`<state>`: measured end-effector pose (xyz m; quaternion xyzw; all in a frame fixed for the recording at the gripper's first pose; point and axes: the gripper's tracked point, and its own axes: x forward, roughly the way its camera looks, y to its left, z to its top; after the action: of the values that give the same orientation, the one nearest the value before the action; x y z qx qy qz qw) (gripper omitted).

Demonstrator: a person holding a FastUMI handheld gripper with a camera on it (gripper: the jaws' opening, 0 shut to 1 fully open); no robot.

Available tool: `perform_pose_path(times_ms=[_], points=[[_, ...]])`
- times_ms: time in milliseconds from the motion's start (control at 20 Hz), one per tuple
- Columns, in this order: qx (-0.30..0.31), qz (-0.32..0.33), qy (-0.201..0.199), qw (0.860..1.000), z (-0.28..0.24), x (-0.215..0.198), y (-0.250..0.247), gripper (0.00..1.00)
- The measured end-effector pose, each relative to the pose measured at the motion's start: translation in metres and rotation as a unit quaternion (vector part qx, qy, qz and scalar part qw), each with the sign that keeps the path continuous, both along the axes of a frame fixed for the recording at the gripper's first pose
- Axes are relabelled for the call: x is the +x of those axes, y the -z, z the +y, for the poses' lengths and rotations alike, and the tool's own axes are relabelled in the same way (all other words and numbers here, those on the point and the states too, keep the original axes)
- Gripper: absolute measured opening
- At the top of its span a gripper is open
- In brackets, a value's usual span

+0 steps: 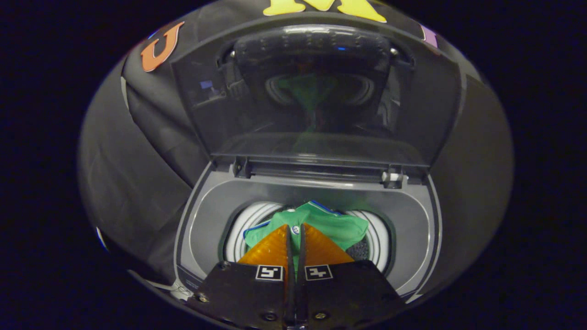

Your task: Put the clothes into the washing machine and then close the washing machine lid.

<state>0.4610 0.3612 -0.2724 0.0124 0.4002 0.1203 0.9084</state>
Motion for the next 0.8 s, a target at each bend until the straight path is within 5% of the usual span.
perform_pose_path(times_ms=[500,750,800], points=[[-0.008,0.019,0.021,1.000,0.0004,-0.0014,0.0087,0.04],[-0.020,0.016,0.012,1.000,0.0011,-0.0028,0.0084,0.99],[-0.023,0.013,0.008,1.000,0.0015,-0.0046,0.0047,0.99]])
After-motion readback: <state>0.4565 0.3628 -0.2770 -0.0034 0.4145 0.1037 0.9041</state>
